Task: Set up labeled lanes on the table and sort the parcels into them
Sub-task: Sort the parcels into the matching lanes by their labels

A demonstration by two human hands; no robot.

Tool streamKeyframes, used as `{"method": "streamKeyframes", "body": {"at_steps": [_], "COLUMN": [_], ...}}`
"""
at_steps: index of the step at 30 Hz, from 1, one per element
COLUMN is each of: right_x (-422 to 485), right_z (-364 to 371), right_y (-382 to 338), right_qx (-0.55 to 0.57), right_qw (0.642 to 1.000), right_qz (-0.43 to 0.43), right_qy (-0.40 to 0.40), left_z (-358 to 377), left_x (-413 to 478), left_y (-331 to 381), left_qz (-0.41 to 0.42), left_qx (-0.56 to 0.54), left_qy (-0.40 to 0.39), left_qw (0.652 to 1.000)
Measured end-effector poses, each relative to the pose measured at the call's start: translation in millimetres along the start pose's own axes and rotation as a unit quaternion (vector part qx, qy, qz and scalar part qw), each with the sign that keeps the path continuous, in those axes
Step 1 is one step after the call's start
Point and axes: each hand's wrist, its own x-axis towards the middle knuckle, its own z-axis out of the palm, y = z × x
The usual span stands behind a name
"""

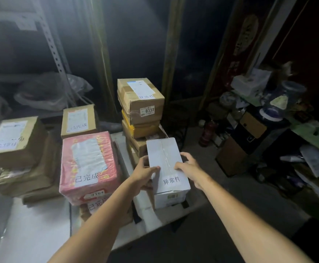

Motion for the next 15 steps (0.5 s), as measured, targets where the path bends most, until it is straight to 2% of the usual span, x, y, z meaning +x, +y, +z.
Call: {"method": "streamKeyframes", "body": {"at_steps": [11,15], "right_x": [44,50], "right_z": [-36,-41], "right_y": [8,9], "right_qx": [-0.083,-0.098], "right_qw": [0.984,0.978], "right_qz": [-0.003,0.001], "right_qy": [-0.158,-0.183], "left_z": [44,54], "left_x": [8,7], "left_y": [-10,-13], "left_qz": [-0.05,-0.069], "left_qx": [0.0,-0.006], "left_qy": [0.107,0.129], "left_qw": [0.993,0.989]}}
